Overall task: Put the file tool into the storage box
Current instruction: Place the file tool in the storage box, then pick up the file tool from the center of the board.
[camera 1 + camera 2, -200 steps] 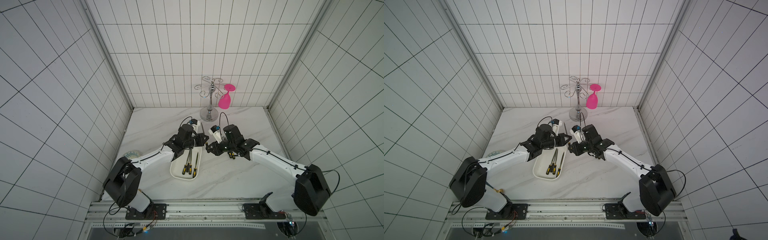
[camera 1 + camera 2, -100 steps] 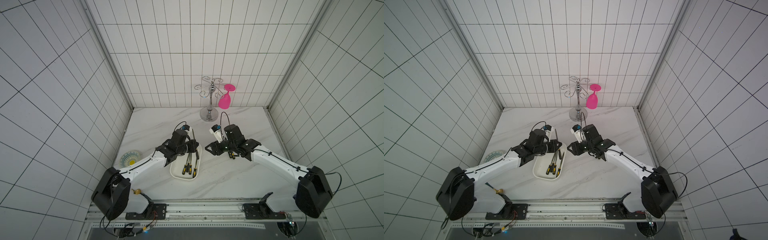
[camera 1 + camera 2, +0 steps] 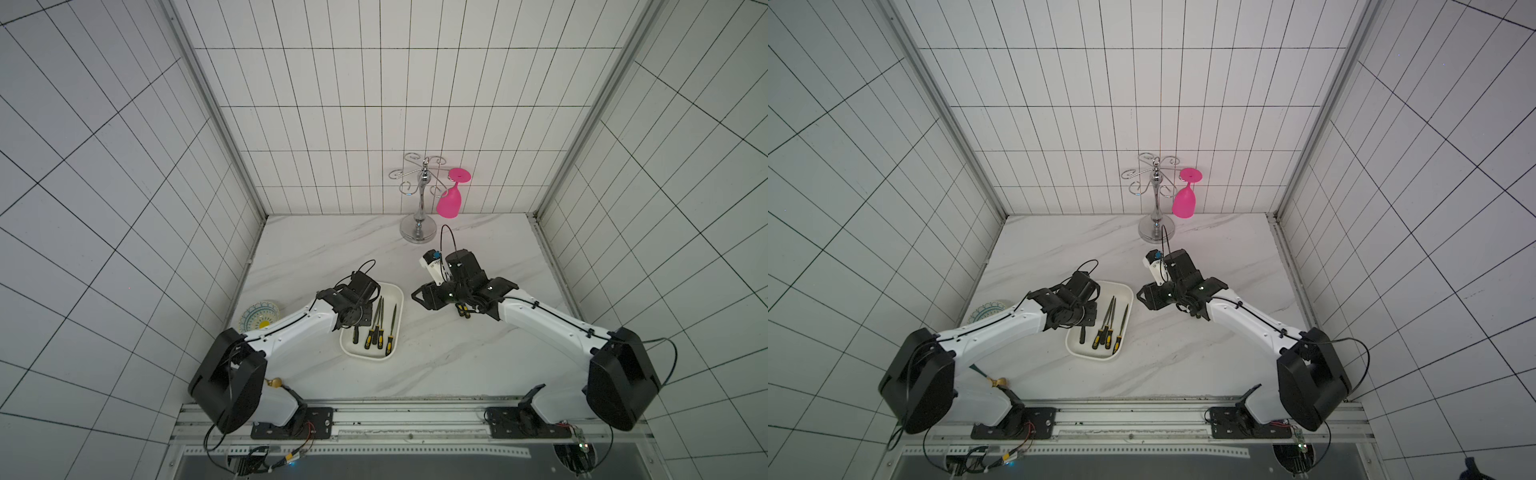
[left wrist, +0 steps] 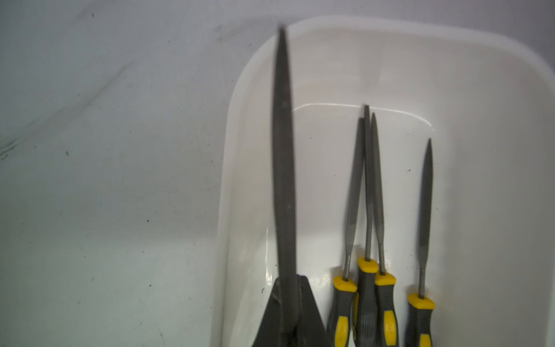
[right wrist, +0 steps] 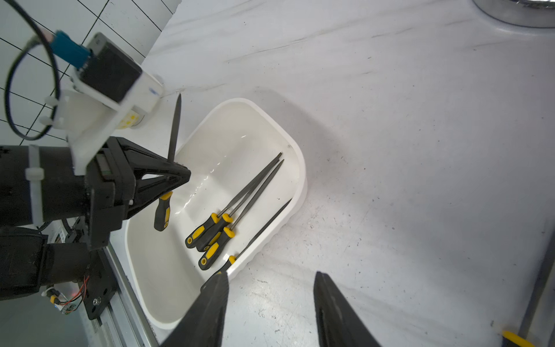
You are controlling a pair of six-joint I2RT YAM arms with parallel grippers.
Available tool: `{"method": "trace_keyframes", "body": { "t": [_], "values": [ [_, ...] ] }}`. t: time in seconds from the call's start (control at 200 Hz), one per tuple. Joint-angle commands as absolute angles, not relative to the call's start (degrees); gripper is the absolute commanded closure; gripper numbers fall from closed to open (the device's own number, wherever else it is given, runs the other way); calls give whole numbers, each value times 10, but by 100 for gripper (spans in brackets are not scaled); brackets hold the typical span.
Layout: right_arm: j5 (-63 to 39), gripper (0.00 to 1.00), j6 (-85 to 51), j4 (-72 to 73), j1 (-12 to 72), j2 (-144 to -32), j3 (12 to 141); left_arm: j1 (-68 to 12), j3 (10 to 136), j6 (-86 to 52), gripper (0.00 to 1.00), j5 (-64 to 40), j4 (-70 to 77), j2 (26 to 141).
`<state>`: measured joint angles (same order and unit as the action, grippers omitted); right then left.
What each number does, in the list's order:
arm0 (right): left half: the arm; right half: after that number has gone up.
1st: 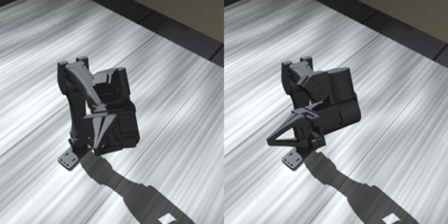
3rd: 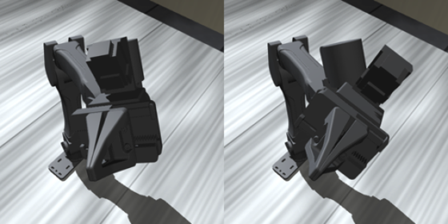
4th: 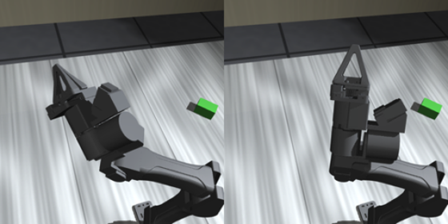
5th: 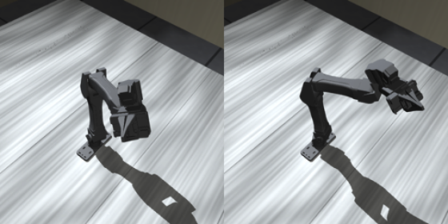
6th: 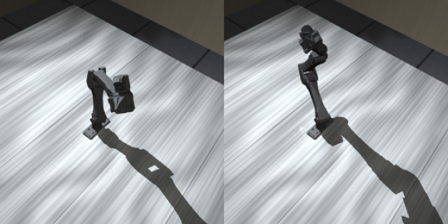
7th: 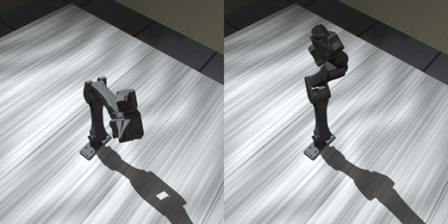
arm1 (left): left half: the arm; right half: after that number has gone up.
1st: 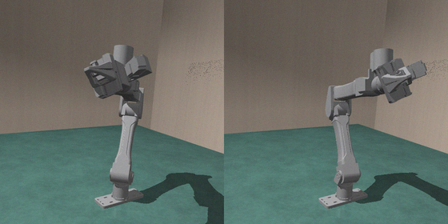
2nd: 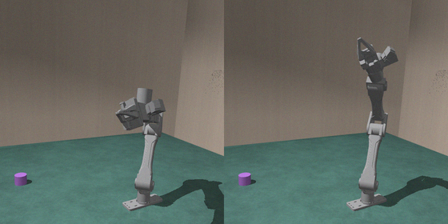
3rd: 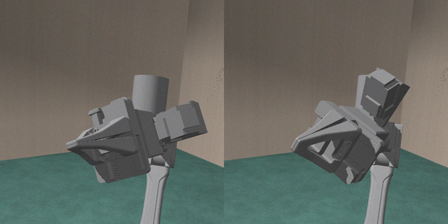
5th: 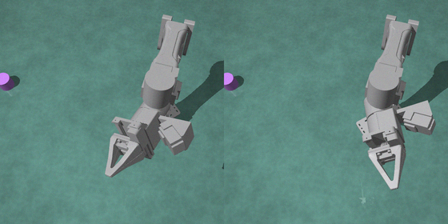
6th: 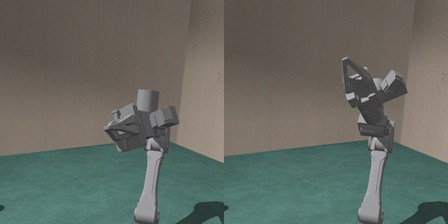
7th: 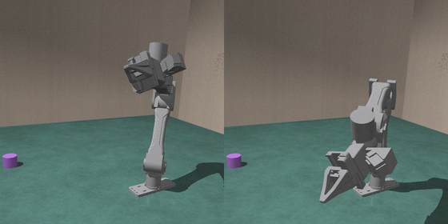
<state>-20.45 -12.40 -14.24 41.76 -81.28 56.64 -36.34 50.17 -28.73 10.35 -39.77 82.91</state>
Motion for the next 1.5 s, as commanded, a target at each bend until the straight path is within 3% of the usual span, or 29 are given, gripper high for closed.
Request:
{"method": "trace_keyframes", "body": {
  "t": [0.0,0.135,0.395,0.665,1.494],
  "values": [
    [-174,50,-121,-157,409,-813,561,-372,521,-294,80,111,-396,849],
    [-155,49,-120,-166,402,-809,557,-373,531,-298,63,108,-380,871],
    [-65,49,-152,-203,366,-819,554,-373,558,-302,50,94,-334,858],
    [23,51,-171,-275,330,-863,562,-373,595,-309,50,84,-302,858],
    [-2,56,-161,-275,303,-991,563,-373,573,-324,50,67,-287,856]
  ]
}}
